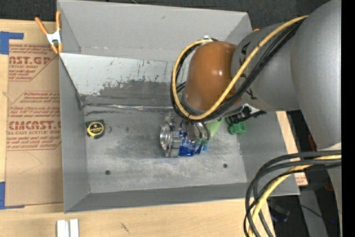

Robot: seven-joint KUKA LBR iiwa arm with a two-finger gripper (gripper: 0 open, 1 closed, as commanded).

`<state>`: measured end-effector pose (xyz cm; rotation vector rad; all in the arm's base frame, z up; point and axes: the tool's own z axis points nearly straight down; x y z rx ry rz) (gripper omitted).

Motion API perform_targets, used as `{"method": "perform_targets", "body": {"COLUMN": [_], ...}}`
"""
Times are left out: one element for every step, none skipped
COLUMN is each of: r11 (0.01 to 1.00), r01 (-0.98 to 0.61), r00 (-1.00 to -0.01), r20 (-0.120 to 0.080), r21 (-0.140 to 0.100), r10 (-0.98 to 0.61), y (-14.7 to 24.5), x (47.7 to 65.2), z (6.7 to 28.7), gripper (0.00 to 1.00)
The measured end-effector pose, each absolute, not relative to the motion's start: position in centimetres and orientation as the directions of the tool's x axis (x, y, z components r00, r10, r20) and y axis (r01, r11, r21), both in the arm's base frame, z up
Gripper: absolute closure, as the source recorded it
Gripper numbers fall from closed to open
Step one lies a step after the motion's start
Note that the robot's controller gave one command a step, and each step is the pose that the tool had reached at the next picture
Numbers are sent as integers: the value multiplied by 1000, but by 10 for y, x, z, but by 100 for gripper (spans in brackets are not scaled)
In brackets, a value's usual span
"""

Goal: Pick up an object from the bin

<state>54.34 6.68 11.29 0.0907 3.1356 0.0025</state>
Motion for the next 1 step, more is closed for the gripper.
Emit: {"method": "perform_targets", "body": {"r11": [998], "r01": [58], "r00": [-998], "r20": [-8], "r21": [2], "r10": [58], "y": [67], "x": [545], "z": [182], "gripper": [100]}}
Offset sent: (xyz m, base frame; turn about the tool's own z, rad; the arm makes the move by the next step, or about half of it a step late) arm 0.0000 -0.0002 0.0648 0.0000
